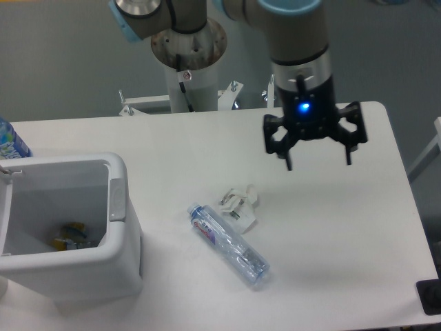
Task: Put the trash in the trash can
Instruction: 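Lower the open gripper over the small white crumpled piece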
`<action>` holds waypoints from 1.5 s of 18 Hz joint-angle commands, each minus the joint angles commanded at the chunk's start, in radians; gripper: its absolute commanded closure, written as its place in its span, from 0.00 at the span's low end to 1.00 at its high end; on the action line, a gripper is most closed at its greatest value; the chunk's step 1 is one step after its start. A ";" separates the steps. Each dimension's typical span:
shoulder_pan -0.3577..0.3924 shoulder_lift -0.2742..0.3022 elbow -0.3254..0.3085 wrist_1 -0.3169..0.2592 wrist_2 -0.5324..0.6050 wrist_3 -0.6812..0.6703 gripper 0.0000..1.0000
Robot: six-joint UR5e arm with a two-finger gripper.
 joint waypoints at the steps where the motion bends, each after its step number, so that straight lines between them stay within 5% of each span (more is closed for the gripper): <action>1: 0.008 0.000 0.000 0.005 -0.002 0.000 0.00; 8: 0.028 -0.020 -0.021 0.035 -0.015 -0.011 0.00; 12: 0.038 -0.023 -0.093 0.149 -0.099 -0.069 0.00; 16: 0.034 -0.023 -0.184 0.164 -0.146 -0.083 0.00; 23: 0.008 -0.038 -0.399 0.163 -0.143 0.359 0.00; 27: -0.043 -0.109 -0.448 0.164 -0.147 0.390 0.00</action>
